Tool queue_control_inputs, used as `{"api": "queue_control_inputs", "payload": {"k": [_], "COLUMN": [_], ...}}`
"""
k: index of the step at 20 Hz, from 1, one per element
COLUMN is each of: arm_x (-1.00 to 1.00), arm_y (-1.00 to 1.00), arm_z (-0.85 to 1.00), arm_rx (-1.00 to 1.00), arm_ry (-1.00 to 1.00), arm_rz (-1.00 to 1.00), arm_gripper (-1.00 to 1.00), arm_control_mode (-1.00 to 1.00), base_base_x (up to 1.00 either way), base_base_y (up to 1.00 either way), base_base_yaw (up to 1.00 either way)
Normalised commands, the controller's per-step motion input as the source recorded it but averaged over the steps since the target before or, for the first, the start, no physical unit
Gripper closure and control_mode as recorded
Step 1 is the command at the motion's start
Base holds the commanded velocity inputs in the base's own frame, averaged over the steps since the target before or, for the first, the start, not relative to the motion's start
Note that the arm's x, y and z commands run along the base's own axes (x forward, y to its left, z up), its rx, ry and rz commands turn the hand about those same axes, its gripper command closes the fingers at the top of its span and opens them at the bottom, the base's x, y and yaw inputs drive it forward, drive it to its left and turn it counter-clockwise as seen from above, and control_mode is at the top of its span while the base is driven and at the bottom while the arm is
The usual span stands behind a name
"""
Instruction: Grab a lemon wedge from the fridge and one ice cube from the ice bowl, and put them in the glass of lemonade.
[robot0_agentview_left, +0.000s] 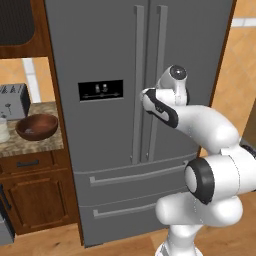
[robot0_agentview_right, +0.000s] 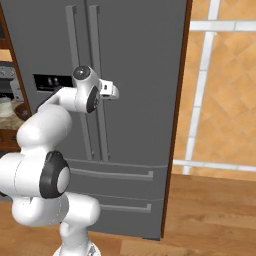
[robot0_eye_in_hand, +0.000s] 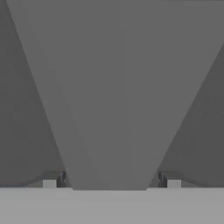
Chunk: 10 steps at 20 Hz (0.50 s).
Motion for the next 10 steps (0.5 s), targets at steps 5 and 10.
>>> {"api": "queue_control_inputs", "payload": {"k": [5,10], "arm_x": [0.06,-0.01], "arm_y": [-0.04,-0.47], "arm_z": [0.07,0.13], "arm_rx": [-0.04,-0.01], "arm_ry": [0.08,0.02], "arm_rz": [0.0,-0.09], "arm_gripper": [1.0,1.0], "arm_control_mode": [-1.0,-1.0], "base_base_x": [0.0,0.0], "base_base_y": [0.0,0.0], "base_base_yaw": [0.0,0.0]}}
